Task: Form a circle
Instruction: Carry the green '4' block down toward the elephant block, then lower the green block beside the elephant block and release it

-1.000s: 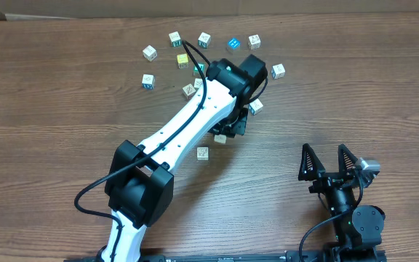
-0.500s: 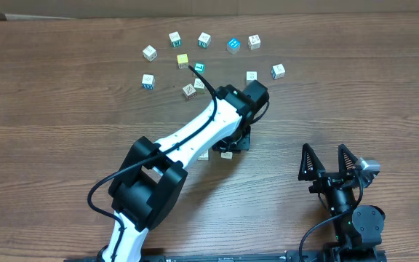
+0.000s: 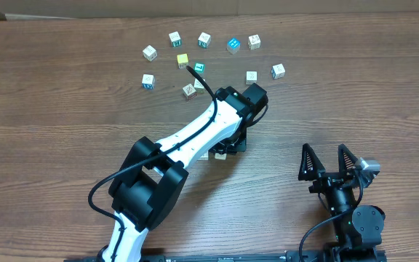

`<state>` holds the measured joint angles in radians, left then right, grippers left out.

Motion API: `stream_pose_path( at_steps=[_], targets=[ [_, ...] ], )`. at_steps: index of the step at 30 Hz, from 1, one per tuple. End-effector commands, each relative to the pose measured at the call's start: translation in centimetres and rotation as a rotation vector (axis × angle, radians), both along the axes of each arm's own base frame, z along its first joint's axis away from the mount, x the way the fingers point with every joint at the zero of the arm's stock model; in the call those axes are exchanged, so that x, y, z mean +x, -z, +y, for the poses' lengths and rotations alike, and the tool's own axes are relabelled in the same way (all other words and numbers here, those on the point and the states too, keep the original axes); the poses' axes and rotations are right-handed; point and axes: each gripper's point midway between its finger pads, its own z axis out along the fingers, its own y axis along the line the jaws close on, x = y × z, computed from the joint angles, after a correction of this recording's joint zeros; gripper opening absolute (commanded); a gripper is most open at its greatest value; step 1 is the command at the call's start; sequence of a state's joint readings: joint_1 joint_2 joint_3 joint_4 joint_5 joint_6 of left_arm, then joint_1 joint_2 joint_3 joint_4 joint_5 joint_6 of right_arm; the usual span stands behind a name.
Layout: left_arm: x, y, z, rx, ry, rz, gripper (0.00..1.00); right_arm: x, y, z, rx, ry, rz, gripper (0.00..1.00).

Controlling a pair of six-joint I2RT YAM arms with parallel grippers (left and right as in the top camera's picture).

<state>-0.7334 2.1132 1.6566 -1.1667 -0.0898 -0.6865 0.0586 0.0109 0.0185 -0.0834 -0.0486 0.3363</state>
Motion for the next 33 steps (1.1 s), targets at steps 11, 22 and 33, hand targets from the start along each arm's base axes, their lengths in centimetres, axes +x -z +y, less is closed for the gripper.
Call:
stream_pose_path(
  at_steps=[11, 22, 33],
  targets=[
    [-0.3, 1.6, 1.8, 0.066, -0.076, -0.034, 0.09, 0.0, 0.3, -0.1, -0.012, 0.002, -0.002, 1.0],
    [0.0, 1.7, 1.8, 0.066, -0.073, -0.046, 0.08, 0.0, 0.3, -0.1, -0.012, 0.002, -0.002, 1.0],
    [0.6, 0.9, 4.7, 0.222, -0.05, -0.102, 0.08, 0.0, 0.3, -0.1, -0.012, 0.002, -0.001, 1.0]
  ],
)
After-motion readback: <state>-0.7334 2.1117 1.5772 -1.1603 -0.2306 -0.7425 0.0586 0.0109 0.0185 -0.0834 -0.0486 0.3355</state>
